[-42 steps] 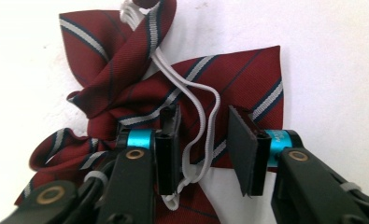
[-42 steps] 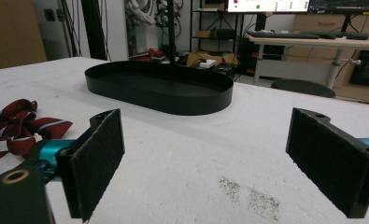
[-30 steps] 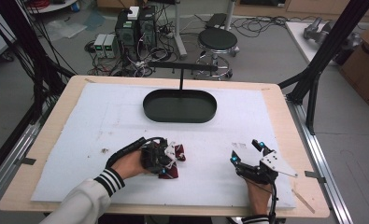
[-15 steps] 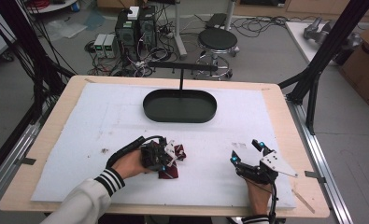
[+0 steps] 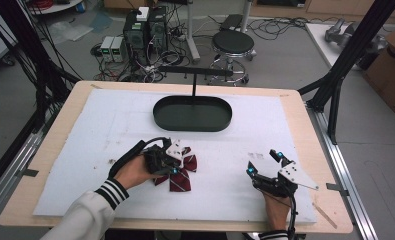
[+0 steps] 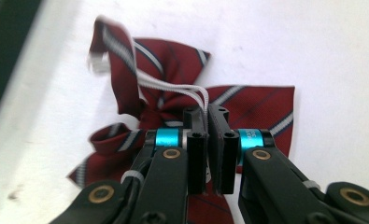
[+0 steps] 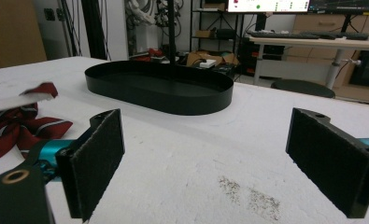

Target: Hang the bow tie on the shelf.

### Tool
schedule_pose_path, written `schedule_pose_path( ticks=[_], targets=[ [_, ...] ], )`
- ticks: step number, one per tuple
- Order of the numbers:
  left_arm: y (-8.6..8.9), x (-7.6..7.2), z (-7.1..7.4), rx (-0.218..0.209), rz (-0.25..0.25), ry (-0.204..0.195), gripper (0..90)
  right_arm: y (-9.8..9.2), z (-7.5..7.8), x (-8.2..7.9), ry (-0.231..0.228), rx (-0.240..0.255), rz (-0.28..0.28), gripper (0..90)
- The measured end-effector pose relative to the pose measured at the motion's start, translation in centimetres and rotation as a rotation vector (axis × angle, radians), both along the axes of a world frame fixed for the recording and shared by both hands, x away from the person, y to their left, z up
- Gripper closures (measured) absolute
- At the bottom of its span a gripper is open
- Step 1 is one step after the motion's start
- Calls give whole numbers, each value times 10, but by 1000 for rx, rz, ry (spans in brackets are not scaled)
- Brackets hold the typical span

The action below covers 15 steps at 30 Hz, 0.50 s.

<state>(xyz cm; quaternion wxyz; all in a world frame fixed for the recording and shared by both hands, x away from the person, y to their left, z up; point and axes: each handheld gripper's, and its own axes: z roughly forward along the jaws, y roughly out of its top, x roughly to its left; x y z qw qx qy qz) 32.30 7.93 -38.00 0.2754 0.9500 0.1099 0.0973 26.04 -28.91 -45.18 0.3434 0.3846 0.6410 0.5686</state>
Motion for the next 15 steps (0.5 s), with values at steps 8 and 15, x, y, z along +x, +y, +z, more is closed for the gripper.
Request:
schedule_pose_path(
  ticks=[8, 15],
  targets=[
    [9, 5, 22, -89, 46, -65, 862, 0, 0, 0, -1, -2, 0, 105],
    [15, 11, 44, -174, 83, -104, 864, 0, 0, 0, 0, 0, 0, 105]
  ],
)
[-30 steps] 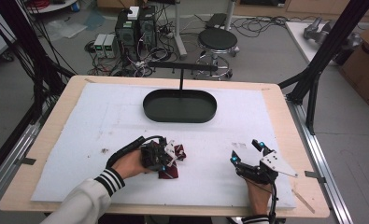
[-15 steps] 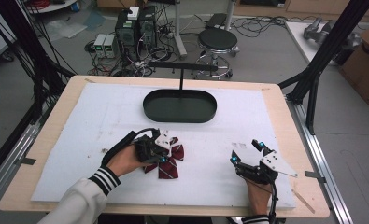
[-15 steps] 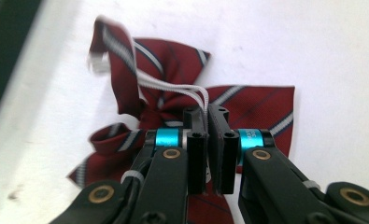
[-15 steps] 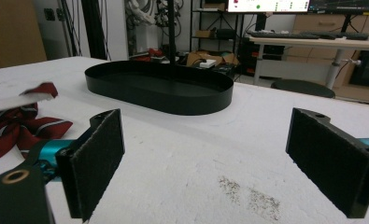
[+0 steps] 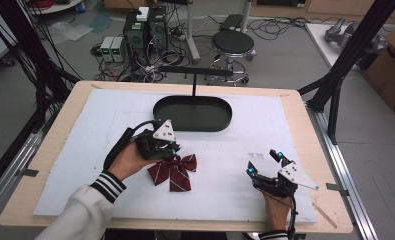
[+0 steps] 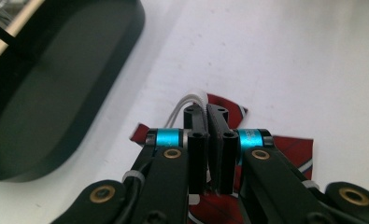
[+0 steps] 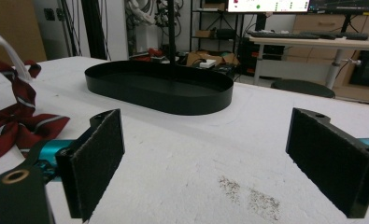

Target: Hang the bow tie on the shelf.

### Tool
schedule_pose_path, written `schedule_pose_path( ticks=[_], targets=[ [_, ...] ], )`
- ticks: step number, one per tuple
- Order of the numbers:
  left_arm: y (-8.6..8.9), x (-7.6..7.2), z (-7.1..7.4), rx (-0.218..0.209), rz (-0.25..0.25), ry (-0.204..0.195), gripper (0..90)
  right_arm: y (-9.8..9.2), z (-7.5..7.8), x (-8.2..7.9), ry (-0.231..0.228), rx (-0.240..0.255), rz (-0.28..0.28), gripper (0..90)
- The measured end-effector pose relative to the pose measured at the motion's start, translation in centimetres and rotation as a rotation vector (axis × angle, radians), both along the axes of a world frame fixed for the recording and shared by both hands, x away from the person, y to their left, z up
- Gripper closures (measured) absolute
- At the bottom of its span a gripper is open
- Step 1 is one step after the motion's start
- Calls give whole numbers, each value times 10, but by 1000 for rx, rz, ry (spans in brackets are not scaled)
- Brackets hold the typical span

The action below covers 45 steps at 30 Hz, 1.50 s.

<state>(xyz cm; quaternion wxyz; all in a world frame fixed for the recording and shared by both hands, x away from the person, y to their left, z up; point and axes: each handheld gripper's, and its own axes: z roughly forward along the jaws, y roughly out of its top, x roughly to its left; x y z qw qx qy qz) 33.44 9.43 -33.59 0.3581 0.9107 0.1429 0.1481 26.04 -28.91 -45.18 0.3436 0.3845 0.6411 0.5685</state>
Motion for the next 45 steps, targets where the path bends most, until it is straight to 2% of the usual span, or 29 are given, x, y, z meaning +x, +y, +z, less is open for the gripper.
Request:
schedule_pose_path(
  ticks=[6, 9, 13, 15, 23, 26, 31, 32, 35, 45],
  targets=[
    [6, 5, 19, -73, 29, -41, 864, 0, 0, 0, -3, -5, 1, 105],
    [9, 7, 27, -131, 40, -58, 865, 0, 0, 0, -1, -2, 0, 105],
    [10, 11, 38, -148, 56, -89, 865, 0, 0, 0, 0, -1, 0, 105],
    [11, 14, 43, -173, 69, -92, 866, 0, 0, 0, -3, -5, -1, 105],
    [6, 22, 66, -200, 76, -130, 867, 0, 0, 0, 1, 2, 0, 105],
    [3, 25, 71, -197, 76, -136, 867, 0, 0, 0, 0, -2, 0, 105],
    [0, 30, 76, -220, 79, -136, 867, 0, 0, 0, -1, -2, 0, 105],
    [0, 34, 79, -240, 80, -137, 867, 0, 0, 0, -1, -2, 0, 106],
    [0, 40, 81, -258, 86, -139, 868, 0, 0, 0, 3, 4, -1, 105],
    [3, 63, 96, -289, 125, -148, 868, -1, 0, 0, -2, 4, 1, 105]
  ],
)
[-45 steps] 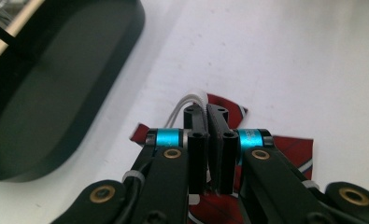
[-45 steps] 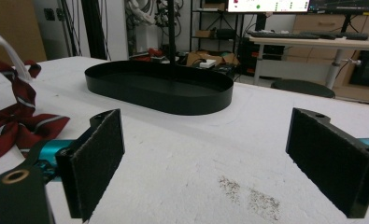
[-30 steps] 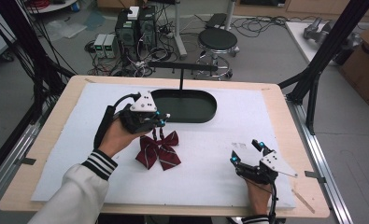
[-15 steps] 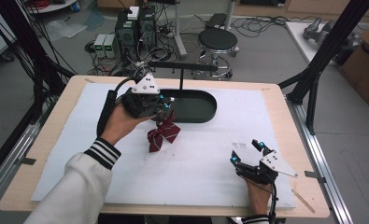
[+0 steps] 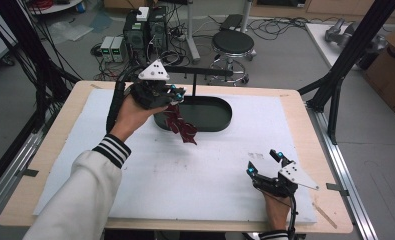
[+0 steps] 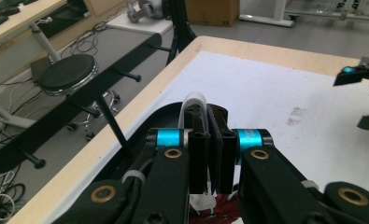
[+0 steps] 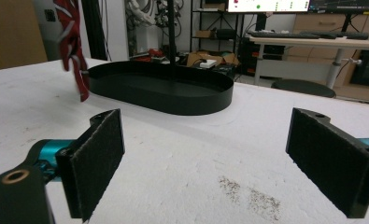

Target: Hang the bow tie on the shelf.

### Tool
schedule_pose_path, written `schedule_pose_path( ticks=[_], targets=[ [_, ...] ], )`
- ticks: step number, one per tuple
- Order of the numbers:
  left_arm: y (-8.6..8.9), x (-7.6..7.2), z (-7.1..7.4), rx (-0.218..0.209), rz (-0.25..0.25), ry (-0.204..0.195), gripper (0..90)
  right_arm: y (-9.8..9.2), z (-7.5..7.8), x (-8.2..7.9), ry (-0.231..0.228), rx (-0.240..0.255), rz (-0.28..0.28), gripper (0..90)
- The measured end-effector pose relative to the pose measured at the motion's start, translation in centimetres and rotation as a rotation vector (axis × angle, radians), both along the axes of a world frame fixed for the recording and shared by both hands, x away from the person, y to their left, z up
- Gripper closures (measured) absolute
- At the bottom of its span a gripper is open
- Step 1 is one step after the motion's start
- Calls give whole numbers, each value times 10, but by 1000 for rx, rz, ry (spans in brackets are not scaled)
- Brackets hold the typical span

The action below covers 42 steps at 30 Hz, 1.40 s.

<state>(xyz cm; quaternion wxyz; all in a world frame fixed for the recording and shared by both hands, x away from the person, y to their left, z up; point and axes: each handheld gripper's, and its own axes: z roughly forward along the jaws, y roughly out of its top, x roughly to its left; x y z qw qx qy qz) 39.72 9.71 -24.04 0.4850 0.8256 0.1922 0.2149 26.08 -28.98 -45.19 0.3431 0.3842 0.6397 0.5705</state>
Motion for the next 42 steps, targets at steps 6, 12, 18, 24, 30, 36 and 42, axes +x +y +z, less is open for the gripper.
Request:
schedule_pose_path(
  ticks=[6, 12, 18, 24, 30, 36, 42],
  targets=[
    [-2, 16, 6, 1, 20, 3, 868, 0, 0, 0, 0, 2, 0, 105],
    [-8, 30, 9, -6, 23, 8, 868, 0, 0, 0, 1, 6, -1, 105],
    [-15, 44, 7, 1, 33, 9, 867, -1, 0, 0, 8, 14, -1, 106],
    [-23, 63, 1, 20, 39, 21, 868, -1, 0, 0, 8, 14, -1, 105],
    [-31, 73, 1, 24, 31, 23, 869, -1, 0, 1, 7, 14, -2, 106],
    [-36, 77, 8, 10, 26, 13, 869, -1, 0, 1, 10, 21, -2, 106],
    [-35, 82, 13, -6, 34, 5, 869, -1, 0, 1, 9, 20, -2, 105]
  ],
)
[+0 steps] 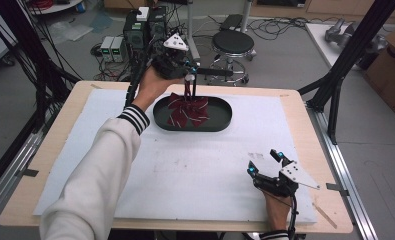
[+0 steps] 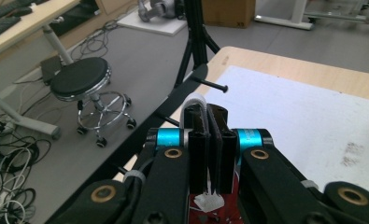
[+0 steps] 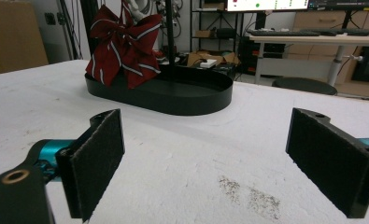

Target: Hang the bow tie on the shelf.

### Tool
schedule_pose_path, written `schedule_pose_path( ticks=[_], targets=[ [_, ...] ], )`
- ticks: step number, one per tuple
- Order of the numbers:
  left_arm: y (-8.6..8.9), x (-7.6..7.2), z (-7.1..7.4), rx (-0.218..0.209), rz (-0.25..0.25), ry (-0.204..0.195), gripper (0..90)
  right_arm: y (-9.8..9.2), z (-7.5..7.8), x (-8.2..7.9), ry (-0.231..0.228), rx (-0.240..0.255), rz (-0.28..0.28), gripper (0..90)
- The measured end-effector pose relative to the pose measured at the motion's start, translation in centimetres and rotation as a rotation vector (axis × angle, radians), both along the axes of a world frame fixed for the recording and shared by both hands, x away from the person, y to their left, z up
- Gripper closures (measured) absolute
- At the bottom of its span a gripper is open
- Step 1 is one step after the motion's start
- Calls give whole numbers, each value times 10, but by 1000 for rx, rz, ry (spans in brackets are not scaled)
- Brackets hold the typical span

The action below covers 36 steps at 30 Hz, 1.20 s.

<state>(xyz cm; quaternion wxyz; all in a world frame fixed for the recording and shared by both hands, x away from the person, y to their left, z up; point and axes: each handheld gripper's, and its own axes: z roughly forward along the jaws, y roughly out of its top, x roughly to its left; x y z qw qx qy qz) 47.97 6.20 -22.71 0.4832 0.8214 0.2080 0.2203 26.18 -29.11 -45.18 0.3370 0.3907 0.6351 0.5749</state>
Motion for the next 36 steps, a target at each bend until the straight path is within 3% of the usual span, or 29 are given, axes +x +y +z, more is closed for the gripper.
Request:
schedule_pose_path(
  ticks=[9, 25, 36],
  targets=[
    [3, 8, 0, -40, -17, 18, 869, 0, 0, 0, 0, 0, -3, 106],
    [0, 20, -22, -16, -22, 66, 869, 0, 0, 0, 0, -1, -1, 106],
    [8, 32, -35, -13, 29, 92, 869, 0, 0, 0, 0, 0, -1, 105]
  ],
)
